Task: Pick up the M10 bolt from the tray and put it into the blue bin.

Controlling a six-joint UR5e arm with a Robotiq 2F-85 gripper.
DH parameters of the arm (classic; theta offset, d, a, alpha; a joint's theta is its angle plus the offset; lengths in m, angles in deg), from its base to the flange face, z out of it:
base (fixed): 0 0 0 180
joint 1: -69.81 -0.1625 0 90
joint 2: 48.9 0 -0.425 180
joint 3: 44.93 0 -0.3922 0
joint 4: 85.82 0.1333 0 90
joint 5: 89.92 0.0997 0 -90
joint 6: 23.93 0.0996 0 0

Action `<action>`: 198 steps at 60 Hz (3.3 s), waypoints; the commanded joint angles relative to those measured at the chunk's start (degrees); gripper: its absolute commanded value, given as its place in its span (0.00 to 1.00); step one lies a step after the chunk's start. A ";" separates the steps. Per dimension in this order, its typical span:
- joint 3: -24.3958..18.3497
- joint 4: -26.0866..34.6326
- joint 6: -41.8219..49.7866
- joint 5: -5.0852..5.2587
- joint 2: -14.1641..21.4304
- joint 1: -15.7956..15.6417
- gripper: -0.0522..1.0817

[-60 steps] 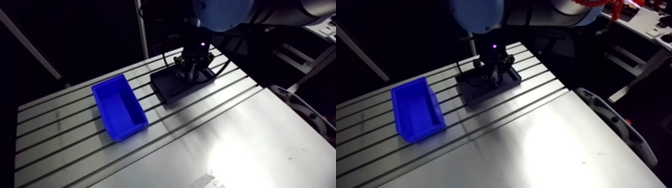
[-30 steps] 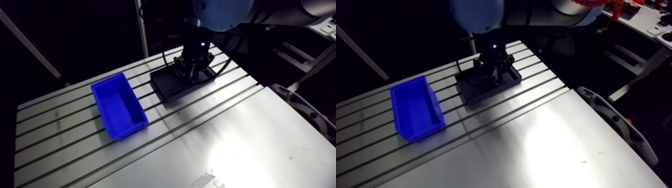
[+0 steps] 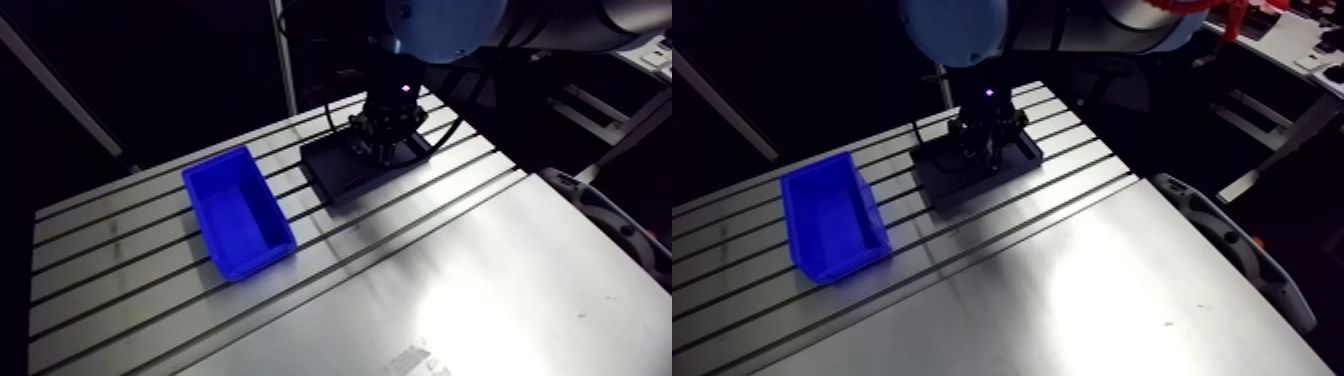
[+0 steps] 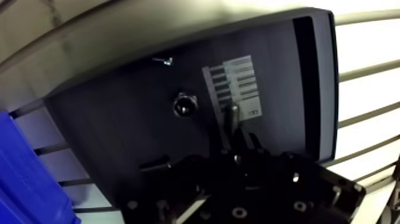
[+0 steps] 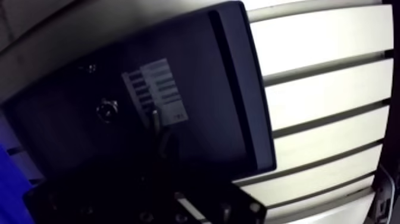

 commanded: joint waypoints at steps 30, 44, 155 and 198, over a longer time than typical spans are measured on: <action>-1.81 0.59 -0.88 0.43 3.64 0.00 0.96; -1.93 2.86 -2.26 0.52 6.26 -0.09 0.96; -2.19 13.17 -86.24 2.83 15.82 -18.74 0.99; -1.31 8.88 -84.93 -0.36 9.27 -25.39 0.97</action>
